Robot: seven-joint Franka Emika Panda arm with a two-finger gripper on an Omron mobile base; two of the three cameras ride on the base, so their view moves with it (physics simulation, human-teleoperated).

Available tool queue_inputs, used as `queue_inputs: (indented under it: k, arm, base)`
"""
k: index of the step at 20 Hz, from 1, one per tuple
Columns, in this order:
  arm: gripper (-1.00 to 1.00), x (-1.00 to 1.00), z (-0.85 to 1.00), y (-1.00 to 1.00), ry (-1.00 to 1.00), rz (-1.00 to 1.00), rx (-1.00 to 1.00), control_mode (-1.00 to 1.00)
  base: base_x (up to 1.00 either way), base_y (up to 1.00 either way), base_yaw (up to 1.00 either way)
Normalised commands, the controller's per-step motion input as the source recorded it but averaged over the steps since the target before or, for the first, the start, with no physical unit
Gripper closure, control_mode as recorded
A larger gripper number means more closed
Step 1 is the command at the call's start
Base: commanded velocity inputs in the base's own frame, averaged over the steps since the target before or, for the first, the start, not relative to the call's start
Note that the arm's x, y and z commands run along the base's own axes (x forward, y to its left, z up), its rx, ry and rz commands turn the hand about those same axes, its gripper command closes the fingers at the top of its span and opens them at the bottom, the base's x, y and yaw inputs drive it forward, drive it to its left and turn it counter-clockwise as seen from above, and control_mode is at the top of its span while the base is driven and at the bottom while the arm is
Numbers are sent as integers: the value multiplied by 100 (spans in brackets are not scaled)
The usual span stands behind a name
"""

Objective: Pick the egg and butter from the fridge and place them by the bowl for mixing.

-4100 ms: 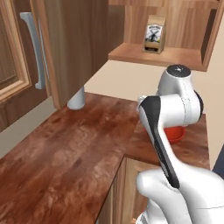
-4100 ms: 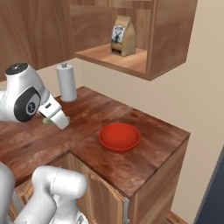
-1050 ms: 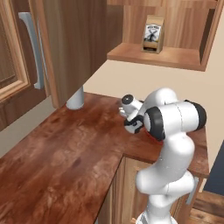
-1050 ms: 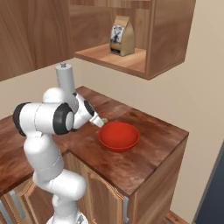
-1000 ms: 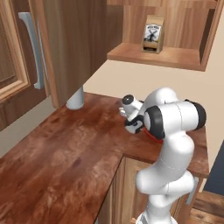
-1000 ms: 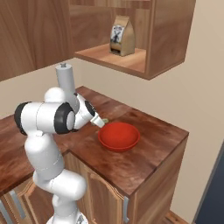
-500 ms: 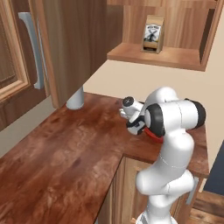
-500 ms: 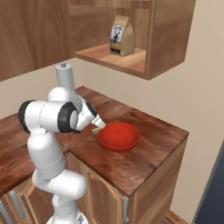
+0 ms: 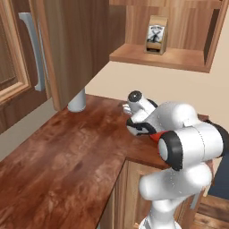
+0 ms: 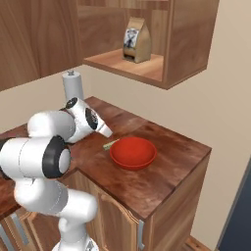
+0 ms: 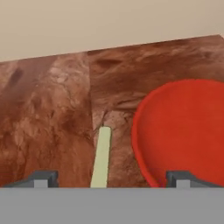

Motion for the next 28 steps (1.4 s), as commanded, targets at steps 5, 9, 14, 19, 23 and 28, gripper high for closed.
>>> queue_inputs:
  k: [5, 9, 14, 19, 23, 28]
  arm:
    - [-100, -100, 100, 17, 8, 12, 1, -100]
    - [-100, -100, 82, 21, 13, 9, 0, -100]
    - [-100, -100, 40, 0, 6, 9, 2, -100]
    - [-100, -100, 53, -10, 0, 12, 3, -100]
    - [-100, -100, 79, -12, -30, 11, -6, -100]
    - [-100, -39, 17, -1, -28, 5, -8, -100]
  base:
    - [0, 0, 0]
    - [0, 0, 0]
    - [0, 0, 0]
    - [0, 0, 0]
    - [0, 0, 0]
    - [0, 0, 0]
